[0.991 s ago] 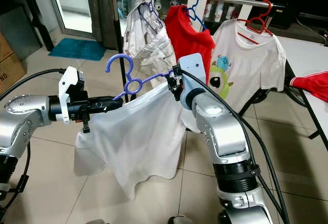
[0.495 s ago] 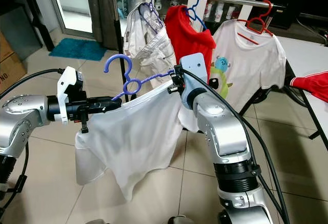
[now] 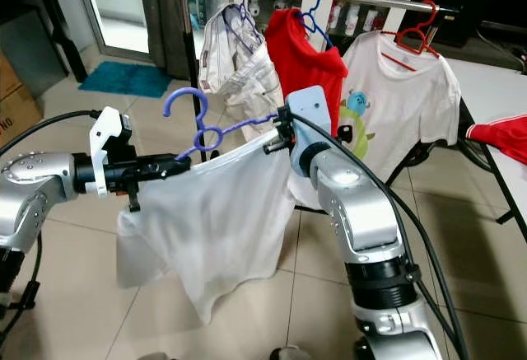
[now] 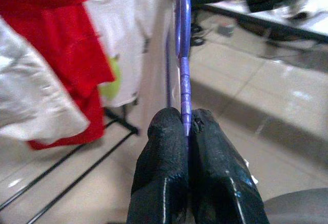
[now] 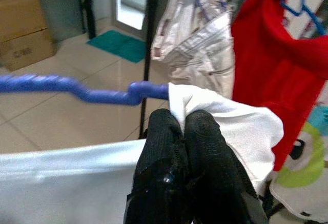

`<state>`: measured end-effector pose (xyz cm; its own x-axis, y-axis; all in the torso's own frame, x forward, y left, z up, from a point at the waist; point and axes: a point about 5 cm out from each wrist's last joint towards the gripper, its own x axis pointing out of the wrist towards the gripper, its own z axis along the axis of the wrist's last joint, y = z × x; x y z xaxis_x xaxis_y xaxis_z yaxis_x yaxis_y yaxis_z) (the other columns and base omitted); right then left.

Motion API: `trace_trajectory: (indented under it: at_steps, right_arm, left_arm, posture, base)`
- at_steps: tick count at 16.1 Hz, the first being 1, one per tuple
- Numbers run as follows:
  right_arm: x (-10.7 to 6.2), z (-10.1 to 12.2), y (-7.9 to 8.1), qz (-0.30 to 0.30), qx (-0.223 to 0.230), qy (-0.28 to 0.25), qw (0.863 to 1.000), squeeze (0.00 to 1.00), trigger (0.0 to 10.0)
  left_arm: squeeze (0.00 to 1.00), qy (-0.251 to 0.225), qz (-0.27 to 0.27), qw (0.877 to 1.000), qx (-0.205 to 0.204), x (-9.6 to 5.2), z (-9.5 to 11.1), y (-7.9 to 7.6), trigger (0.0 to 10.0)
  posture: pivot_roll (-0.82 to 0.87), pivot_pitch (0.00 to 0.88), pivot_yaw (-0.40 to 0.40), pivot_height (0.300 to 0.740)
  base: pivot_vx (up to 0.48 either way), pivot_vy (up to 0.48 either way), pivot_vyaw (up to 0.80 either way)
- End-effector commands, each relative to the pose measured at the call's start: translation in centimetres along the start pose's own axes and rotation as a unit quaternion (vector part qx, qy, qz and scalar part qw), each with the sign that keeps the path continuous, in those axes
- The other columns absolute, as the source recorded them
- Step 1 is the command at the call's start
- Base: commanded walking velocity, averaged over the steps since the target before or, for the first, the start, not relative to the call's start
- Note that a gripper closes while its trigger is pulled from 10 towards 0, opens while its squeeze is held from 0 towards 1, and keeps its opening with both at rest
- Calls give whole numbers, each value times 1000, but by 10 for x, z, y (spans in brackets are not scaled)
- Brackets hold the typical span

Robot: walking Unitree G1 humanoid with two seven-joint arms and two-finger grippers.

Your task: Hang hanger

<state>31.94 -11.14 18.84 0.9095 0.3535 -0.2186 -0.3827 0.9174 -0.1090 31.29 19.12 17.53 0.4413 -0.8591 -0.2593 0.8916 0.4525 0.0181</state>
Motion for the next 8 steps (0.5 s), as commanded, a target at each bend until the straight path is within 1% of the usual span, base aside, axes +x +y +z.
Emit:
trace_trajectory:
  at_steps: [1, 2, 4, 5, 6, 7, 8]
  right_arm:
    - [-1, 3, 3, 23, -8, -6, 1000, 0, 0]
    - [-1, 3, 4, 30, -11, -6, 999, 0, 0]
    - [-2, 3, 6, 37, -14, -7, 999, 0, 0]
    - [-2, 3, 6, 40, -15, -7, 999, 0, 0]
    - [-2, 4, 8, 44, -16, -9, 999, 0, 0]
    - [-2, 5, 8, 47, -16, -10, 999, 0, 0]
    - [-2, 5, 9, 51, -17, -11, 998, 0, 0]
  left_arm:
    - [0, -2, 20, 999, 27, -4, 11, 7, 0]
    - [0, 3, 24, 999, 30, -5, 10, 8, 0]
    - [0, 31, 45, 997, 49, -8, 6, 13, 0]
    - [0, 26, 44, 998, 46, -7, 6, 13, 0]
    - [0, 43, 43, 996, 63, -6, 3, 12, 0]
    - [0, 51, 43, 995, 71, -4, 1, 11, 0]
    - [0, 48, 40, 995, 72, -1, 1, 10, 0]
  posture:
    - [-46, 0, -30, 740]
    - [-45, 0, -30, 740]
    - [-45, 0, -30, 740]
    - [-45, 0, -31, 740]
    - [-44, 0, -30, 740]
    - [-45, 0, -31, 740]
    - [-45, 0, -31, 740]
  base:
    - [0, 0, 0]
    - [0, 0, 0]
    - [0, 0, 0]
    - [0, 0, 0]
    - [0, 0, 0]
    - [0, 0, 0]
    - [0, 0, 0]
